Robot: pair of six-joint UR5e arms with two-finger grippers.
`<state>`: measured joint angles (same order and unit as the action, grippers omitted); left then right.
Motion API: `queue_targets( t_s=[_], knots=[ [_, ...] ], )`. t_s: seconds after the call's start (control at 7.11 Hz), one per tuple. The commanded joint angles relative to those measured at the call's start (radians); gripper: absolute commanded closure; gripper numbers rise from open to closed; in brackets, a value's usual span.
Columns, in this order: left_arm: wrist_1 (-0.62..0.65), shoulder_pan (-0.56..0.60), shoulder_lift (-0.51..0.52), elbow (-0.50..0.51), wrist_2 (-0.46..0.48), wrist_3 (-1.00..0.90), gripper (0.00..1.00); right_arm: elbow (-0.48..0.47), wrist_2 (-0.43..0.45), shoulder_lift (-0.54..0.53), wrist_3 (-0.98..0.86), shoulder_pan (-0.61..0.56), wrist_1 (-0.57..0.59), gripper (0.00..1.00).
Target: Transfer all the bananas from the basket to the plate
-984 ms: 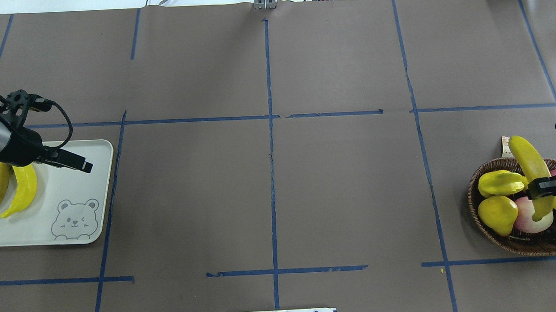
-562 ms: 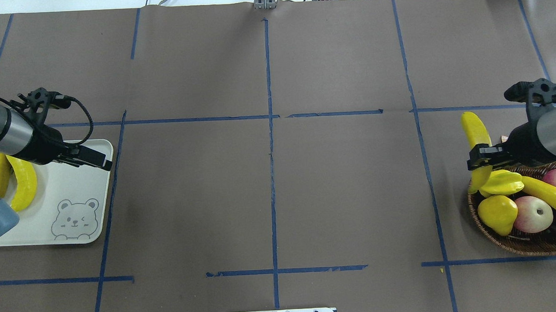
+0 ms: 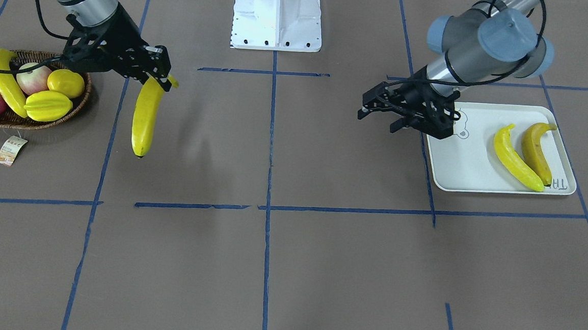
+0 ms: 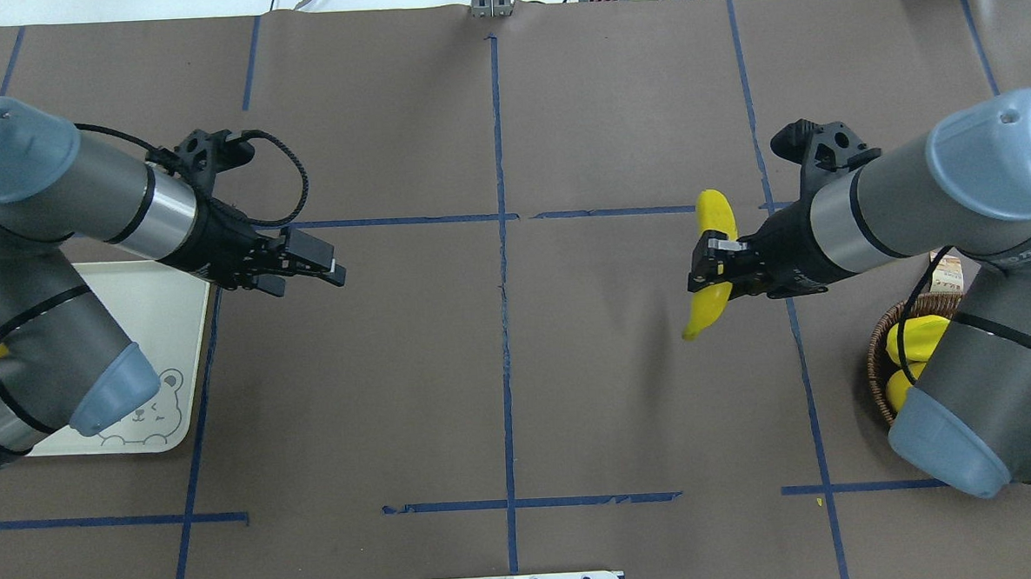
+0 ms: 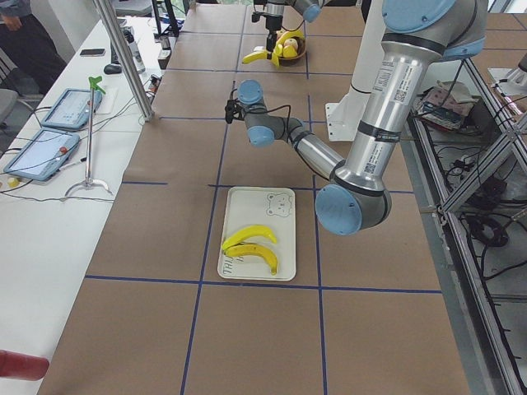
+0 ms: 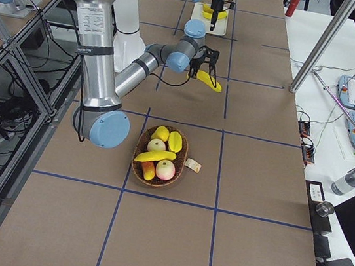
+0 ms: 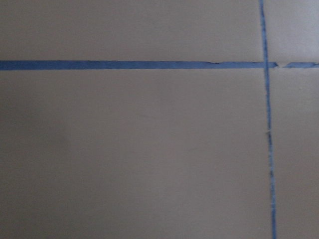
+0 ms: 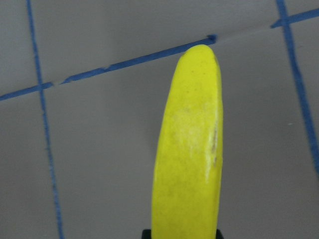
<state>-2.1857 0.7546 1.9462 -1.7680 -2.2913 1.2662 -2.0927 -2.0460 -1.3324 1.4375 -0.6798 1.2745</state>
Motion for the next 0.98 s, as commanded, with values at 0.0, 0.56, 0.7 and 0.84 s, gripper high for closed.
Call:
queue_targets(
  t_s=[0.0,0.56,0.7,0.84],
  knots=[
    [-0.002,-0.050,0.100,0.002,0.004,0.172,0.00,0.089,0.160,0.028,0.183,0.122,-0.273,0.95],
    [-0.002,-0.087,0.193,0.022,0.074,0.310,0.00,0.209,0.467,0.032,0.296,0.304,-0.656,0.95],
    [-0.003,-0.119,0.227,0.044,0.143,0.390,0.00,0.209,0.490,0.039,0.296,0.321,-0.656,0.95],
    [-0.002,-0.151,0.259,0.062,0.209,0.422,0.00,0.210,0.503,0.053,0.296,0.338,-0.655,0.95]
  ],
)
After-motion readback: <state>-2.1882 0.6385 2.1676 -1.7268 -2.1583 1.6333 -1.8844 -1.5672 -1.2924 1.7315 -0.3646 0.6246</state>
